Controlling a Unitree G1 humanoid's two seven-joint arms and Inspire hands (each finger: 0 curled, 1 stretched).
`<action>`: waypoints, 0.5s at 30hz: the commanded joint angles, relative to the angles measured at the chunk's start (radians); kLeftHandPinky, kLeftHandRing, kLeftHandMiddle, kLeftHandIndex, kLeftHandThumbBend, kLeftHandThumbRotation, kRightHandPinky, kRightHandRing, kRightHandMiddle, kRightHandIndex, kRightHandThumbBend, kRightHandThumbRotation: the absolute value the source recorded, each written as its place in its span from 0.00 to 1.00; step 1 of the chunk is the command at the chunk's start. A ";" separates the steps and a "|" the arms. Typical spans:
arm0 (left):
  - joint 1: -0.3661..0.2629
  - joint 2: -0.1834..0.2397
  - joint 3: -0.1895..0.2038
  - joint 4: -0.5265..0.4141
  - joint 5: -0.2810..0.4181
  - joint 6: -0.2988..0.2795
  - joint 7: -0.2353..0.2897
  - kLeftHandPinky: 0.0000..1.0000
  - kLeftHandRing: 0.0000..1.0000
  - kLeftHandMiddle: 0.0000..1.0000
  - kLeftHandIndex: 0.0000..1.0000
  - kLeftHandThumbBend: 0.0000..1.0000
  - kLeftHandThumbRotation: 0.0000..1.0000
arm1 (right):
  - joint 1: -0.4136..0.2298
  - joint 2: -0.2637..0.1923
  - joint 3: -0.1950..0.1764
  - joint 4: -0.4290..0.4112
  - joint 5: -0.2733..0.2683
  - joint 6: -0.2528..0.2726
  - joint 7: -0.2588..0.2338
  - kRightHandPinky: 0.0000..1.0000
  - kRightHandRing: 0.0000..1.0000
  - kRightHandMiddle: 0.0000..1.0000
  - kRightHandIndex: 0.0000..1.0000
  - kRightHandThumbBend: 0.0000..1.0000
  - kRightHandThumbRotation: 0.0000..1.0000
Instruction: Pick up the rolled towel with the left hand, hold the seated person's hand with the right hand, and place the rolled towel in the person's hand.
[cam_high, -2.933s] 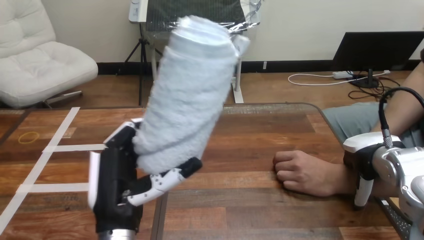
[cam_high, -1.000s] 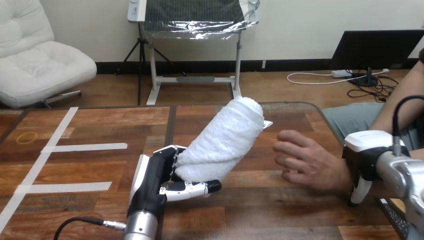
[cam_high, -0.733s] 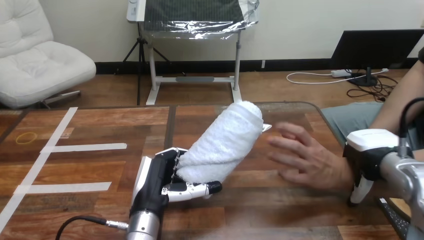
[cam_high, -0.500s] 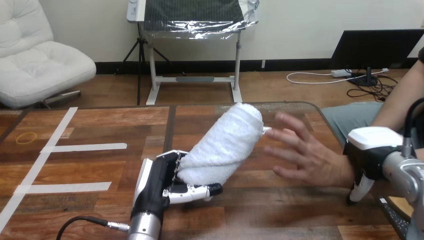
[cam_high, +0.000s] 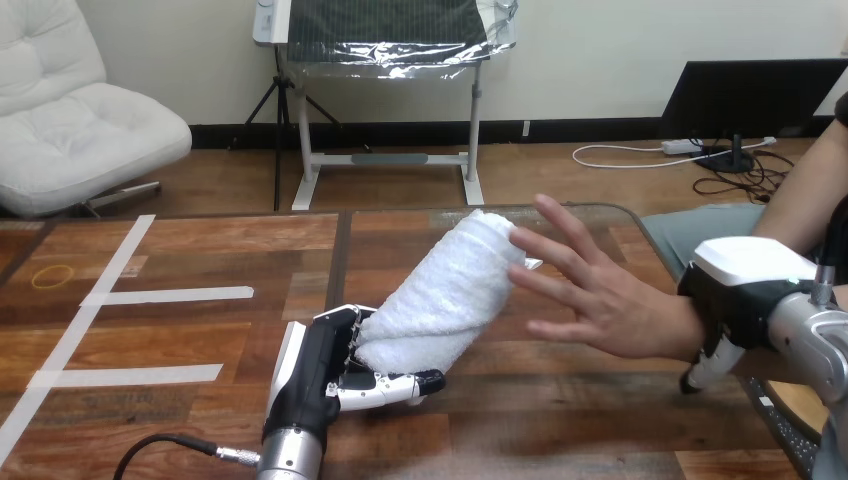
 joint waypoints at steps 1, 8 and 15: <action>-0.091 -0.005 -0.004 -0.003 -0.015 -0.046 -0.006 0.36 0.40 0.44 0.52 0.60 0.00 | -0.023 -0.009 -0.049 -0.080 0.010 0.021 -0.009 0.15 0.25 0.36 0.43 0.69 0.00; -0.096 -0.006 -0.007 0.020 -0.013 -0.069 -0.010 0.36 0.40 0.44 0.52 0.60 0.00 | -0.006 -0.003 -0.059 -0.098 0.029 0.017 -0.021 0.17 0.26 0.37 0.43 0.71 0.00; -0.105 -0.014 -0.014 0.032 -0.003 -0.072 -0.002 0.35 0.39 0.44 0.51 0.61 0.00 | -0.001 0.003 -0.056 -0.096 0.030 0.012 -0.041 0.15 0.24 0.34 0.39 0.71 0.00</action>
